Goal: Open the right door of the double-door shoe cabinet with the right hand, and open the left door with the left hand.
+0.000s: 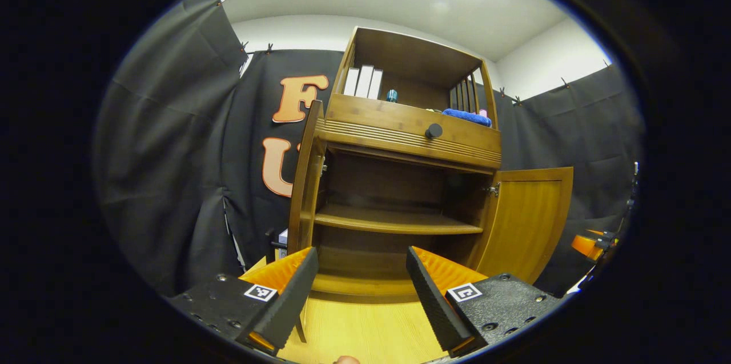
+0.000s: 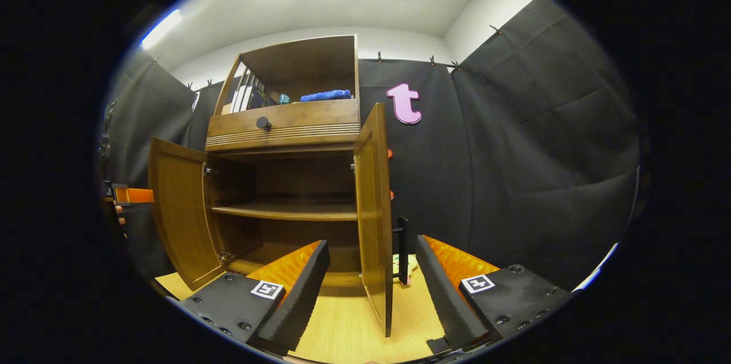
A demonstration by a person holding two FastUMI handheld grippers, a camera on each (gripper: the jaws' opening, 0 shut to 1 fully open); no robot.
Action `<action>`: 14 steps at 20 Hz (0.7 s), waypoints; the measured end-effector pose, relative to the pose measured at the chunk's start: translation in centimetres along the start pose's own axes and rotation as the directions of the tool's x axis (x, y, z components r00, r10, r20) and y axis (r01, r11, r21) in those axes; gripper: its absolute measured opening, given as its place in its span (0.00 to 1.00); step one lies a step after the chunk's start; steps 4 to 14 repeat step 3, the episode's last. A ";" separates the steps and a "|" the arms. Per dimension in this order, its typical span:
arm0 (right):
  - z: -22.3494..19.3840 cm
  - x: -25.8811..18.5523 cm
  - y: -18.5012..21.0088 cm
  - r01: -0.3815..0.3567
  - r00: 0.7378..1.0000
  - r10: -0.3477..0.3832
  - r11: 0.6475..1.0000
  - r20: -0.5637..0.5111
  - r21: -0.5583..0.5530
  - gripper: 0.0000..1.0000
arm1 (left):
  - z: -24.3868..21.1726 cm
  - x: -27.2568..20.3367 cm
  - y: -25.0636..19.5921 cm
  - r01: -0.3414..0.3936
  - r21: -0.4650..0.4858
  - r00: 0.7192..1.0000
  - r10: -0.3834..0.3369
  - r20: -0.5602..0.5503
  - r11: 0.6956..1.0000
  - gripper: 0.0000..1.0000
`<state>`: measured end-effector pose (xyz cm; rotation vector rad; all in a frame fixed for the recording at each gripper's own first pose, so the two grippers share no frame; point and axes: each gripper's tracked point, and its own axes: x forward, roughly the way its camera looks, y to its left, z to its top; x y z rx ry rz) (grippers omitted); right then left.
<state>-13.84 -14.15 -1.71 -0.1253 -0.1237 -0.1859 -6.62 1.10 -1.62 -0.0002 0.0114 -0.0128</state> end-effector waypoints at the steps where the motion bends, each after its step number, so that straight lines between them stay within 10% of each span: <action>1: -0.1 -0.1 0.1 -0.002 1.000 0.002 1.000 0.001 0.001 1.00 | 0.0 -0.1 0.0 -0.006 0.012 1.000 0.005 0.003 1.000 0.89; 14: -0.2 -0.1 0.4 -0.007 1.000 0.007 1.000 0.001 0.002 1.00 | 0.5 -0.4 -0.1 -0.011 0.037 1.000 0.011 0.020 0.999 0.89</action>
